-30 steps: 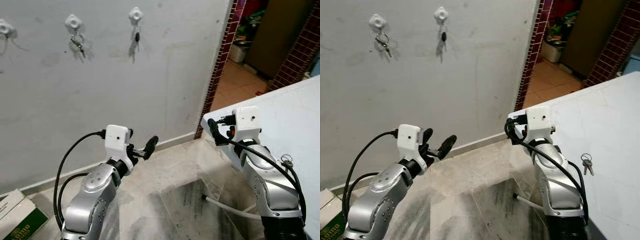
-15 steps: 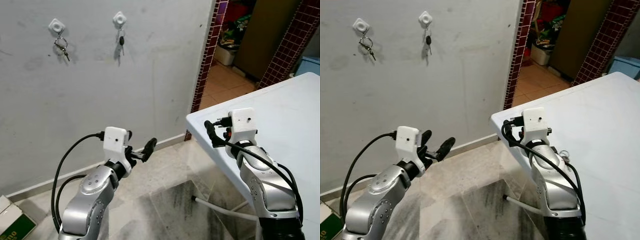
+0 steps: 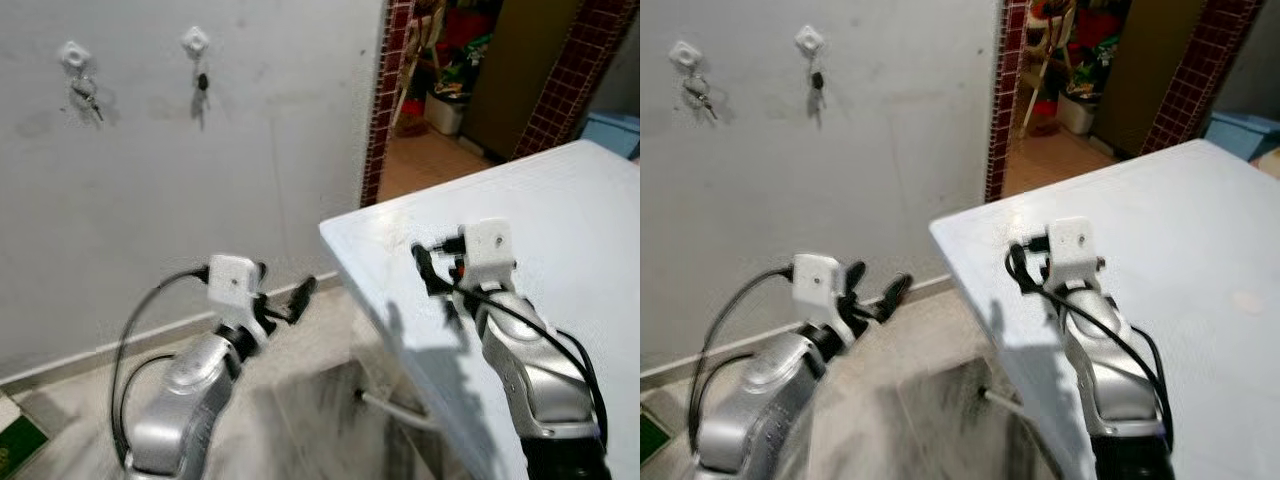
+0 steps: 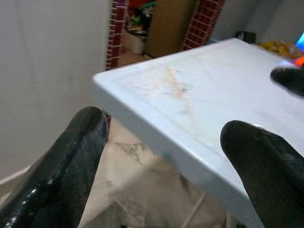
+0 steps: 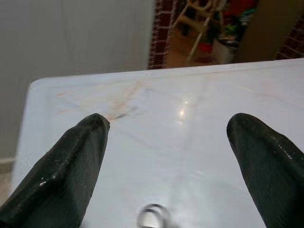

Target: Hang keys on a hook

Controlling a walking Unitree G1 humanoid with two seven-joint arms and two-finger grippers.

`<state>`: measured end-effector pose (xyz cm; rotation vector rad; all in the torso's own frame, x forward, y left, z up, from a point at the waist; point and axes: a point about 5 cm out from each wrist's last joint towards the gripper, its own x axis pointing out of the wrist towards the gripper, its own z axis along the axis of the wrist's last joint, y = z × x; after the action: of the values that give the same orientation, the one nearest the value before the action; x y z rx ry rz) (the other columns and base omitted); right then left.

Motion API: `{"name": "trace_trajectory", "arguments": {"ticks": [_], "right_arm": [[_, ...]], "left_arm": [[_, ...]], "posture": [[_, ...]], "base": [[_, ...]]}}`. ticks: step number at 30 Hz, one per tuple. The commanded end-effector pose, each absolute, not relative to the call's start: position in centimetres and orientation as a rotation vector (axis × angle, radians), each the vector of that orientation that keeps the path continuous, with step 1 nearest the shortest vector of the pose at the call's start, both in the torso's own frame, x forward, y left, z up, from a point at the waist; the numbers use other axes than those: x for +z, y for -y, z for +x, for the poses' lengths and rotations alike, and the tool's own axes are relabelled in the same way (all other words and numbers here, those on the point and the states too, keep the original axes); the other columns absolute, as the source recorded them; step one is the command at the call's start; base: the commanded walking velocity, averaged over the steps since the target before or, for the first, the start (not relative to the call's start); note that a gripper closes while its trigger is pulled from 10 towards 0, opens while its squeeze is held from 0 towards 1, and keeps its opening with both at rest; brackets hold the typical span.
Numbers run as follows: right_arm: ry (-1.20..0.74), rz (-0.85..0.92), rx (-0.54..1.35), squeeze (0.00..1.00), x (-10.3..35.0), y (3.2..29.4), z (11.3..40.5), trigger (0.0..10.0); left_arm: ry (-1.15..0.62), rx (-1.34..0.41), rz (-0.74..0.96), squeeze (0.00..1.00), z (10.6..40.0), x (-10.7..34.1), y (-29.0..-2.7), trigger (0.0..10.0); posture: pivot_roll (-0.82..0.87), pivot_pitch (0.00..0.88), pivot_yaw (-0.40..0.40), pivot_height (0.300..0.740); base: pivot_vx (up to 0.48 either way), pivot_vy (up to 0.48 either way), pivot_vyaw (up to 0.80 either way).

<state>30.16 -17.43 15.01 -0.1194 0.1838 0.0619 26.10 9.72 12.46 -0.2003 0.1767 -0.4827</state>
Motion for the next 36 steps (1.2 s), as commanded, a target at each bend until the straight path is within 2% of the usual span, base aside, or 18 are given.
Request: {"name": "trace_trajectory", "arguments": {"ticks": [1, 12, 17, 29, 36], "right_arm": [[-0.171, -0.110, 0.079, 0.00, 15.3, 17.0, 30.4, 10.0], [-0.169, -0.105, 0.084, 0.00, 15.4, 16.8, 30.6, 10.0], [-0.193, -0.104, 0.088, 0.00, 15.6, 16.5, 30.8, 10.0], [-0.366, -0.145, 0.103, 0.00, 13.3, 16.6, 30.0, 10.0], [-0.377, -0.149, 0.110, 0.00, 13.1, 16.6, 29.9, 10.0]], "left_arm": [[-0.180, -0.453, -0.176, 0.00, 26.2, 12.5, -10.7, 10.0], [-0.201, -0.453, -0.177, 0.00, 26.1, 12.3, -10.9, 10.0], [-0.322, -0.590, -0.147, 0.00, 25.7, 11.4, -10.3, 10.0], [-0.375, -0.730, -0.122, 0.00, 24.3, 11.2, -9.5, 10.0], [-0.378, -0.739, -0.119, 0.00, 24.2, 11.2, -9.4, 10.0]], "posture": [[-0.04, 0.000, -0.008, 0.740], [-0.04, 0.000, -0.008, 0.740], [-0.03, 0.000, -0.008, 0.740], [-0.03, 0.000, -0.007, 0.740], [-0.03, 0.000, -0.008, 0.740]], "base": [[0.000, 0.000, 0.00], [0.000, 0.000, 0.00], [0.000, 0.000, 0.00], [0.000, 0.000, 0.00], [0.000, 0.000, 0.00]]}}
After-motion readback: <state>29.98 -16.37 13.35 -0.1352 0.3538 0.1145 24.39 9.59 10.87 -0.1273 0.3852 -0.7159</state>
